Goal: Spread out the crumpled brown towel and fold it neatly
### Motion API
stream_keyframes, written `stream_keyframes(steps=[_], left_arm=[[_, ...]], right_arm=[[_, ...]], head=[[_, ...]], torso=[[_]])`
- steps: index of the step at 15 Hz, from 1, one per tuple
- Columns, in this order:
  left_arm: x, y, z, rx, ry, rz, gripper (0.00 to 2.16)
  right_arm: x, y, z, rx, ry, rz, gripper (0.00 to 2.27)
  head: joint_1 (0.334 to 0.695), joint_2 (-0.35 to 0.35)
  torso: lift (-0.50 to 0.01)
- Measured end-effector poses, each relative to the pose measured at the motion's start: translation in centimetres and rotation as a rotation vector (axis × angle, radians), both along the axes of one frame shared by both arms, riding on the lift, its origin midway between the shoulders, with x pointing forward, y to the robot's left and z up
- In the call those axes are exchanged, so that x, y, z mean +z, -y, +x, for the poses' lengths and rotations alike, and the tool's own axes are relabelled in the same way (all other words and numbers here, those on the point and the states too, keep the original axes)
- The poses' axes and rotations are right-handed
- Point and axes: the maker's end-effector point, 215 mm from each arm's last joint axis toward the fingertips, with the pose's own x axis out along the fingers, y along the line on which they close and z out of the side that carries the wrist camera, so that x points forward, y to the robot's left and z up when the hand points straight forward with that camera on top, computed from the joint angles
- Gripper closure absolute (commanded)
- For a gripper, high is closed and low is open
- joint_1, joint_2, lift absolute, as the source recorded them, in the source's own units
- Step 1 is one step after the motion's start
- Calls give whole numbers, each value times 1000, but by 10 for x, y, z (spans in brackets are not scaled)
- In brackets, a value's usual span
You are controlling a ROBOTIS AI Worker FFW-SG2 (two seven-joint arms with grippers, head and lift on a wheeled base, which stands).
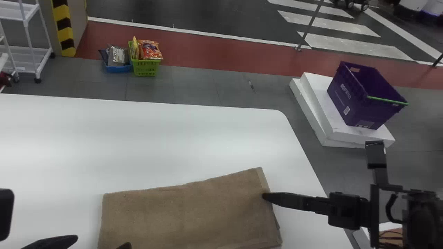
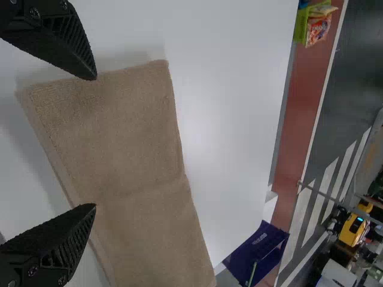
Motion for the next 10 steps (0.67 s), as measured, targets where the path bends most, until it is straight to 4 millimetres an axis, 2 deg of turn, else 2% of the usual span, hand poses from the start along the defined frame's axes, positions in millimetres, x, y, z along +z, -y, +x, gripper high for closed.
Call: stream_keyframes(steps=[4, 8, 10], left_arm=[[-1, 0, -1, 1, -3, 1, 46], [-5, -2, -4, 0, -17, 10, 46], [-8, -2, -5, -3, -25, 9, 46]], right_arm=[[-20, 13, -6, -33, -55, -6, 1959], [-14, 27, -5, -58, -43, -16, 1959], [-37, 35, -10, -85, -100, -31, 1959]], head=[[695, -350], [695, -350], [695, -350]], torso=[[-126], [-126], [-126]])
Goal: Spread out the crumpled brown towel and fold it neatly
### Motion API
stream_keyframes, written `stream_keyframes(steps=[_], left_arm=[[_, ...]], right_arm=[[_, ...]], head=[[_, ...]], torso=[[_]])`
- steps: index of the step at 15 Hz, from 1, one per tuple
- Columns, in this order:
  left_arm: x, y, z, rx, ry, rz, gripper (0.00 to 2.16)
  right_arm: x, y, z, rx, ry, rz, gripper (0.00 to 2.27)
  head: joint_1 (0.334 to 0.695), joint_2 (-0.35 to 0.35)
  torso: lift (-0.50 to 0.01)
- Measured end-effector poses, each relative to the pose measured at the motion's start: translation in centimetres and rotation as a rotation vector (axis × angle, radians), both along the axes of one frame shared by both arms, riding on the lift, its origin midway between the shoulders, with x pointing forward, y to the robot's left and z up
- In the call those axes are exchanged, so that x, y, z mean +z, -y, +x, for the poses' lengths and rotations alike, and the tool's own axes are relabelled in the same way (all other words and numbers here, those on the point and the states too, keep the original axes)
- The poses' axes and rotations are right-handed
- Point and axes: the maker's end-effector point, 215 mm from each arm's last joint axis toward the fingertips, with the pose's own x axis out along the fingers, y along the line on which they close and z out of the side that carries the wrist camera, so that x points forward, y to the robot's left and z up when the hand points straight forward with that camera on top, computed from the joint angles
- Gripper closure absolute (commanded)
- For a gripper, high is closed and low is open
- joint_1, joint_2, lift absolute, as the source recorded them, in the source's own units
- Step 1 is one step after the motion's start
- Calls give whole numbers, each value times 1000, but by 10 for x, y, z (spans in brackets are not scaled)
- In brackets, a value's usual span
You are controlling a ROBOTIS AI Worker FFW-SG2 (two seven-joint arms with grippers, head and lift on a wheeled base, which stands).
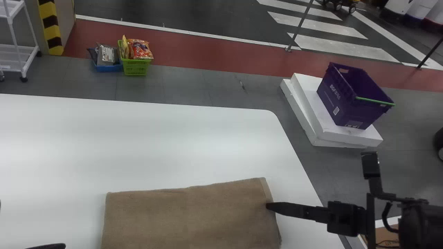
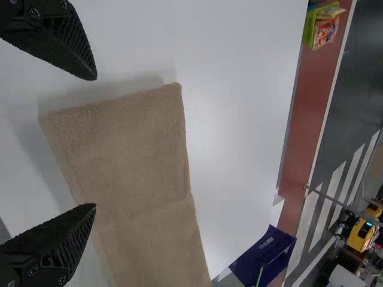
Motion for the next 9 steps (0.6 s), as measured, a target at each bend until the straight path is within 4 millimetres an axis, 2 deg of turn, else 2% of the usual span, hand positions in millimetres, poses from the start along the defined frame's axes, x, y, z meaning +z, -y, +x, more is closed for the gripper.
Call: stream_keyframes(steps=[1, 2, 6, 7, 9], left_arm=[[-1, -1, 0, 3, -2, 3, 46], [-1, -3, 2, 6, -1, 8, 46], [-1, -2, 4, 7, 1, 12, 46], [-1, -3, 4, 7, 0, 13, 46], [-2, -3, 3, 6, -1, 15, 46]], right_arm=[[-4, 0, -2, -2, -11, 13, 1959], [2, -1, -1, 0, 4, 30, 1959], [70, -6, 10, 44, 175, 34, 1959], [74, -2, 10, 41, 185, 28, 1959], [57, 10, 8, 13, 136, 29, 1959]], head=[[695, -350], [695, -350], [695, -350], [695, -350], [695, -350]], torso=[[-126], [-126], [-126], [-126], [-126]])
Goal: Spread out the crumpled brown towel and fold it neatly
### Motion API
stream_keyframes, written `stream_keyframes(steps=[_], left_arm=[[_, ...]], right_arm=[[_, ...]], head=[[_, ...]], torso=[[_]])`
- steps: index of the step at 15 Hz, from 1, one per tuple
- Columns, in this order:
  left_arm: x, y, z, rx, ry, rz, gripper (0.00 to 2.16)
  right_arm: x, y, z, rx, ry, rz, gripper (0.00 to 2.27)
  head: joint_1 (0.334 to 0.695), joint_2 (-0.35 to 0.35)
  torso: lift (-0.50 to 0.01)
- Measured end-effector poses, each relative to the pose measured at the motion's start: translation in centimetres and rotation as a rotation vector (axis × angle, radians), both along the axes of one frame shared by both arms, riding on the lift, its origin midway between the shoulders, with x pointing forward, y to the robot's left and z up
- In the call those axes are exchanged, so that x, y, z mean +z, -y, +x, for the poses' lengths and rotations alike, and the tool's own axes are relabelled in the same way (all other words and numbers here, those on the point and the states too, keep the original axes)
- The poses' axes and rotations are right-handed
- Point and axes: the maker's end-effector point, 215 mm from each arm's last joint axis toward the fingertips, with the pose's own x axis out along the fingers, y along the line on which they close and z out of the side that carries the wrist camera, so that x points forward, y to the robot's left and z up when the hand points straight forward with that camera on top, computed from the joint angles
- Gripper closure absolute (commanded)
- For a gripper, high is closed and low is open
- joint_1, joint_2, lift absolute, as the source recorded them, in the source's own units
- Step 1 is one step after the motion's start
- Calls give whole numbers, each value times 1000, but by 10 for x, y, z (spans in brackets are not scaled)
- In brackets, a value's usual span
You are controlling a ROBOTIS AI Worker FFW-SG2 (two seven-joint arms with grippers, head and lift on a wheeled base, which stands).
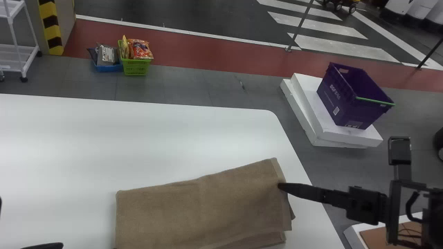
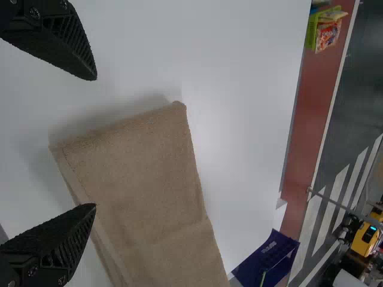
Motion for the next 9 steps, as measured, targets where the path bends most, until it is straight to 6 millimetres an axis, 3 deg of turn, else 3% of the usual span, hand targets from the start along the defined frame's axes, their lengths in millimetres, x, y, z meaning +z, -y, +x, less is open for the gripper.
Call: stream_keyframes(steps=[3, 9], left_arm=[[-2, 0, 0, -1, -5, 2, 46], [-9, -5, -2, 2, -24, 6, 46]], right_arm=[[-42, 15, -4, -47, -110, 19, 1959], [-75, 25, -9, -96, -192, -18, 1939]], head=[[695, -350], [695, -350]], torso=[[-126], [-126]])
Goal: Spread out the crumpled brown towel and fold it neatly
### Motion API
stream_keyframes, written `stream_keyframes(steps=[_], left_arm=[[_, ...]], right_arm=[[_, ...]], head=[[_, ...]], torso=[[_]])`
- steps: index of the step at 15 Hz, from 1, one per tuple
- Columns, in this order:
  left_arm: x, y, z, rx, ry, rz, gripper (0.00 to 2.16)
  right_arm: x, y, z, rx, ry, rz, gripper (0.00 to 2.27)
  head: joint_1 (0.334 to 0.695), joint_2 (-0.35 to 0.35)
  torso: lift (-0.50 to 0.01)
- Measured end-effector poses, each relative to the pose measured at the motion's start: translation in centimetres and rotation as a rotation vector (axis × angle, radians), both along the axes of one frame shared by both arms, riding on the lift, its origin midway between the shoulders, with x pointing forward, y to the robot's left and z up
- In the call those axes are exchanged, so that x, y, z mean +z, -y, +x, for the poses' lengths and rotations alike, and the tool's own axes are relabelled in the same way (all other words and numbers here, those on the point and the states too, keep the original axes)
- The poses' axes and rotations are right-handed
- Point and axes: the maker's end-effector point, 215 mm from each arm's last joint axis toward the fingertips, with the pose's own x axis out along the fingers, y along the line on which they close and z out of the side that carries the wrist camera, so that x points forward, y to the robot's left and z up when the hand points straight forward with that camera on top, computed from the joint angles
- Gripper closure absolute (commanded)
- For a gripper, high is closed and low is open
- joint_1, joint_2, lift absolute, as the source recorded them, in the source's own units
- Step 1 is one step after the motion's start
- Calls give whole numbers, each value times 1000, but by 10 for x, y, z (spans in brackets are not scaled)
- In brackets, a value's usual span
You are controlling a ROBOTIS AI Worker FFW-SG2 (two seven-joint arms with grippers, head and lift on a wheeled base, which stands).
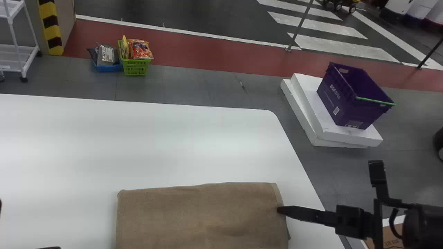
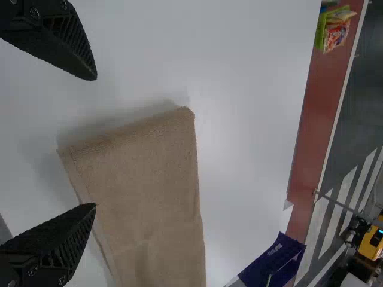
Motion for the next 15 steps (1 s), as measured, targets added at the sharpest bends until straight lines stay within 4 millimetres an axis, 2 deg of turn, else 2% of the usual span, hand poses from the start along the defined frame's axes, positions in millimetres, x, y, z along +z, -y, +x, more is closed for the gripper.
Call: stream_keyframes(steps=[2, 5, 6, 7, 9, 10, 12, 15], left_arm=[[0, -2, 1, 3, 0, 1, 46], [-1, -4, 3, 7, 1, 3, 46], [-1, -5, 5, 8, 1, 4, 46], [-2, -5, 6, 8, 0, 4, 46], [-3, -5, 7, 9, -1, 5, 46], [-3, -5, 8, 10, -1, 5, 46], [-3, -9, 10, 16, 1, 8, 46], [-2, -11, 12, 21, 5, 9, 46]], right_arm=[[-6, 4, -1, -17, -13, -21, 1841], [-15, 20, -4, -79, -33, -65, 1841], [-16, 24, -5, -97, -32, -68, 1673], [-17, 28, -5, -110, -34, -75, 1204], [-21, 31, -6, -131, -43, -91, 127], [-25, 33, -7, -142, -52, -105, 6], [-31, 39, -9, -164, -68, -134, 12], [-25, 50, -11, -216, -47, -115, 43]], head=[[695, -350], [695, -350], [695, -350], [695, -350], [695, -350], [695, -350], [695, -350], [695, -350]], torso=[[-126], [-126], [-126], [-126], [-126], [-126], [-126], [-126]])
